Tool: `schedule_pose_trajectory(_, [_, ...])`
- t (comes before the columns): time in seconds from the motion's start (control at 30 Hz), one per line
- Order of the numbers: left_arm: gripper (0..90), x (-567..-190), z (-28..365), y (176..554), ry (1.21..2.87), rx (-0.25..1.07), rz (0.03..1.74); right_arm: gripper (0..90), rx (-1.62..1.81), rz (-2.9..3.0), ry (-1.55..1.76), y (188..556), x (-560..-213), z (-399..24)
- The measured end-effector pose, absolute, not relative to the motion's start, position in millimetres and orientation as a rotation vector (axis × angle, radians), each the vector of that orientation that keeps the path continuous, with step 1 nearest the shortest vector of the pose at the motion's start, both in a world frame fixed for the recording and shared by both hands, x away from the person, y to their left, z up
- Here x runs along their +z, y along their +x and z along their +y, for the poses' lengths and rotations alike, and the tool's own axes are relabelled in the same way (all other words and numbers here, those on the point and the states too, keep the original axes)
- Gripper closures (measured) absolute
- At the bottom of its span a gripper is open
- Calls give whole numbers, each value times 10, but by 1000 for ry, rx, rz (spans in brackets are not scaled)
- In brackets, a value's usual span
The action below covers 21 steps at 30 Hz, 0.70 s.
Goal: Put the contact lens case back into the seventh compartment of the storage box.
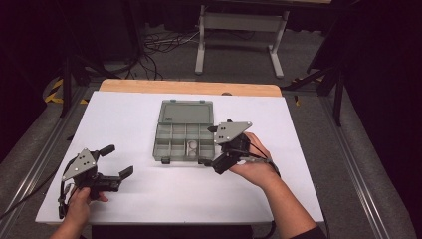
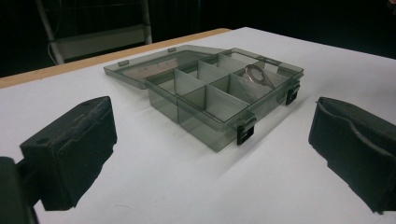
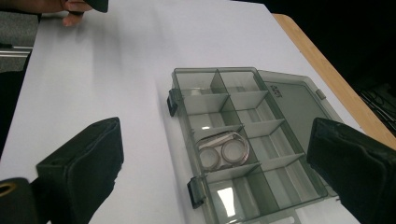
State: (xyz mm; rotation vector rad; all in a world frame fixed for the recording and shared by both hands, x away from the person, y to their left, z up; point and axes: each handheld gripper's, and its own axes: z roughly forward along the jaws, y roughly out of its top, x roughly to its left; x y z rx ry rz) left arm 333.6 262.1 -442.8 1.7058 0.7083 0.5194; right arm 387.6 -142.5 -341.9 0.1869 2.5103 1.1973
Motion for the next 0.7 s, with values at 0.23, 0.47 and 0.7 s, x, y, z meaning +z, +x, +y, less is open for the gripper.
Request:
schedule_pose_trajectory(0.23, [17,-4430,2619,3336,1707,519,708,45,1268,2468,237,3757,-3437,-1574])
schedule_pose_trajectory(0.47, [17,-4430,2616,3335,1708,521,706,45,1307,2439,295,3658,-3509,-1724])
schedule_pose_trajectory(0.7, [17,-4433,2614,3336,1705,520,706,44,1339,2412,361,3592,-3639,-1870])
